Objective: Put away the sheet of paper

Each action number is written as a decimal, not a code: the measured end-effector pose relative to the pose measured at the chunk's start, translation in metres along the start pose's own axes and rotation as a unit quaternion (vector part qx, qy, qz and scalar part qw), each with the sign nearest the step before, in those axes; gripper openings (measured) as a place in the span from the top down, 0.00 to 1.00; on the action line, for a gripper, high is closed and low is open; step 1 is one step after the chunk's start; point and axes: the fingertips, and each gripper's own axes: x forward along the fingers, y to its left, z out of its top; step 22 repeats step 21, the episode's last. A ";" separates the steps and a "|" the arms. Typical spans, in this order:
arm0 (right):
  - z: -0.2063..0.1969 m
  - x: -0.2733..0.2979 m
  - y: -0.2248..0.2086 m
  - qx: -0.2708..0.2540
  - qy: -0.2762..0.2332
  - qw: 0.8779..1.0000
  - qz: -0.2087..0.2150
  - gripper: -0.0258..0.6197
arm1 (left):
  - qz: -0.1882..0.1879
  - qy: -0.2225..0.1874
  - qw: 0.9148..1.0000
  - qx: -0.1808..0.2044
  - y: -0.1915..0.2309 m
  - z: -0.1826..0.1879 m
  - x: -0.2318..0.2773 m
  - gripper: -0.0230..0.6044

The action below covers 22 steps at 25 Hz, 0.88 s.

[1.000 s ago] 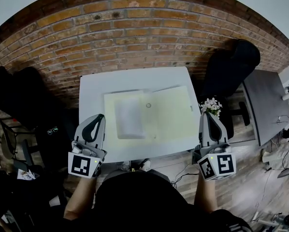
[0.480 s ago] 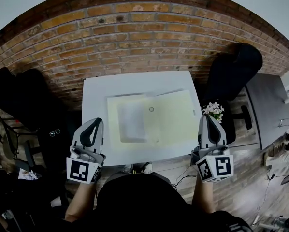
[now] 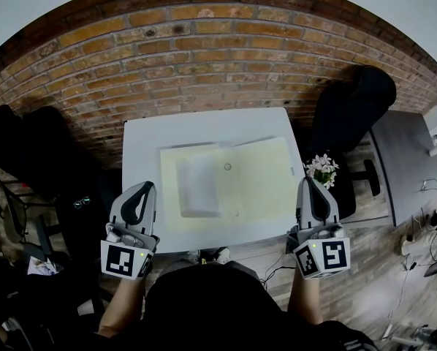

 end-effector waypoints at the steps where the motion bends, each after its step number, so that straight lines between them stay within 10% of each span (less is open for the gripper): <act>1: -0.001 0.000 0.000 0.000 -0.001 1.000 0.000 0.94 | 0.000 -0.003 1.000 0.001 -0.001 0.000 0.000 0.91; 22: -0.014 -0.003 0.005 0.004 0.000 1.000 0.006 0.94 | 0.013 0.009 1.000 0.004 -0.001 -0.003 -0.010 0.91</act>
